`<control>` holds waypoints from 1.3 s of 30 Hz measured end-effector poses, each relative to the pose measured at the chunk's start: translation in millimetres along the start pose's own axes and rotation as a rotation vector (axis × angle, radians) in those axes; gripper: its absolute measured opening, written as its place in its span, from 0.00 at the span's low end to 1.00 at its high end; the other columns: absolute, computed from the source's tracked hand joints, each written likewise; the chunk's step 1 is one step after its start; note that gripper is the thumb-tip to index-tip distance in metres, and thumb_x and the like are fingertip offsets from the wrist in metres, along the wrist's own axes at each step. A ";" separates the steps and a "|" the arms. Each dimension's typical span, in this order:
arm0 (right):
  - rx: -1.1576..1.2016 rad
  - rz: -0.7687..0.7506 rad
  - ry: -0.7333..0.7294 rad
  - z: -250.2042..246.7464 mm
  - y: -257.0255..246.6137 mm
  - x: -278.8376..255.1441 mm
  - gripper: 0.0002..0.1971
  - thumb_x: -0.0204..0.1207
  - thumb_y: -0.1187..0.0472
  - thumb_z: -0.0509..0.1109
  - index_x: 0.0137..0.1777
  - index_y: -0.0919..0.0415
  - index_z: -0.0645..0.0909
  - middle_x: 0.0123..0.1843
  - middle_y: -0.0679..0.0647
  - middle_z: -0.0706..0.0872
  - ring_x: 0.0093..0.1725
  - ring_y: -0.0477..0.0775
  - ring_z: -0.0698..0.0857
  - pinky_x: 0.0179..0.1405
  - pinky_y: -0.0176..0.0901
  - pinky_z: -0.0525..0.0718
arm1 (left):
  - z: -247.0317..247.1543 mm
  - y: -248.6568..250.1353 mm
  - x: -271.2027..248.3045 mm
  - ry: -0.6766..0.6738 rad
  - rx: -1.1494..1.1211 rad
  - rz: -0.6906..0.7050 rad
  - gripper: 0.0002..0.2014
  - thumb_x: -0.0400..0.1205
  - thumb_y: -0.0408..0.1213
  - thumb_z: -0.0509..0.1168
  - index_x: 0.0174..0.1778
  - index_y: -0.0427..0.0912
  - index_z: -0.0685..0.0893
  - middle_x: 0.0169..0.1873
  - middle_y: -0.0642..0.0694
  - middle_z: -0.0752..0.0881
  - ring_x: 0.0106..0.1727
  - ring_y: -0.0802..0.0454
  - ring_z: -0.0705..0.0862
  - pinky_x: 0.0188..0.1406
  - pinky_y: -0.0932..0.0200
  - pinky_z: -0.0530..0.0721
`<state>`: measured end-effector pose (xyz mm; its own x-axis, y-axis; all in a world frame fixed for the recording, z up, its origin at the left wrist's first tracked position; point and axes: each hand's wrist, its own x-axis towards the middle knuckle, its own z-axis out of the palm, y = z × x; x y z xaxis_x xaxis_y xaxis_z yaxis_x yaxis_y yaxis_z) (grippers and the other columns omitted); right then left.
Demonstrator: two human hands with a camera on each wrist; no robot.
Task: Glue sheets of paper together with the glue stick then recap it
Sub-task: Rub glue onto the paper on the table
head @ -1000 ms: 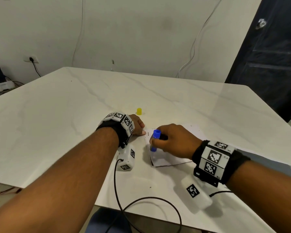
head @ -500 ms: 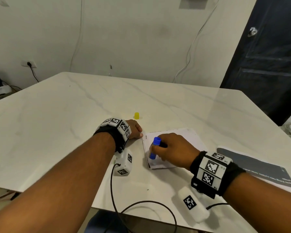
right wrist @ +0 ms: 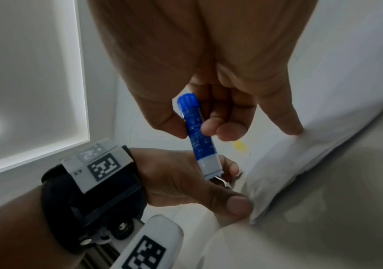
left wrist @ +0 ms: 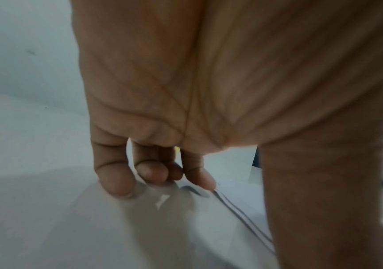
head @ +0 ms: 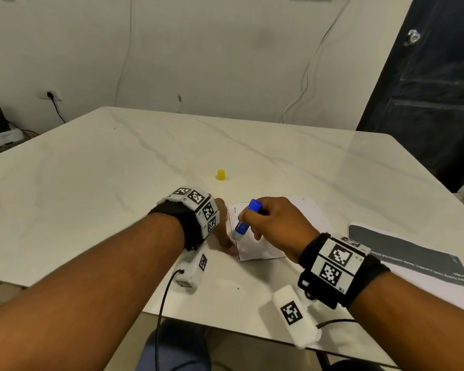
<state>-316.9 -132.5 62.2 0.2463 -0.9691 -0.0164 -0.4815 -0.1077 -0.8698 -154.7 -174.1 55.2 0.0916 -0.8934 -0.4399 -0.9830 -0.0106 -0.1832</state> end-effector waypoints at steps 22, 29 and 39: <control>-0.336 -0.153 -0.143 -13.4 8.4 -9.0 0.12 0.71 0.53 0.72 0.43 0.62 0.87 0.42 0.60 0.90 0.39 0.58 0.84 0.40 0.52 0.82 | -13.2 8.3 -37.7 -0.009 0.062 0.074 0.45 0.65 0.68 0.73 0.75 0.50 0.72 0.70 0.45 0.76 0.70 0.44 0.78 0.70 0.51 0.77; -0.398 -0.181 -0.177 -8.0 4.8 -10.5 0.12 0.72 0.53 0.74 0.43 0.64 0.86 0.40 0.61 0.89 0.34 0.50 0.77 0.35 0.43 0.75 | -13.0 8.9 -38.6 -0.003 0.079 0.078 0.44 0.63 0.70 0.72 0.72 0.49 0.75 0.67 0.44 0.79 0.66 0.44 0.80 0.67 0.51 0.79; -0.518 -0.176 -0.159 -24.6 8.3 -11.0 0.13 0.68 0.52 0.73 0.42 0.63 0.85 0.39 0.60 0.90 0.39 0.60 0.85 0.41 0.53 0.84 | -17.8 8.9 -43.2 -0.028 0.067 0.088 0.43 0.67 0.67 0.73 0.74 0.47 0.74 0.70 0.43 0.77 0.70 0.43 0.78 0.66 0.53 0.75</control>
<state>-344.3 -128.2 67.4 0.4647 -0.8855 -0.0021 -0.7614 -0.3983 -0.5116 -170.2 -143.6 88.2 0.0111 -0.8765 -0.4812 -0.9746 0.0981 -0.2011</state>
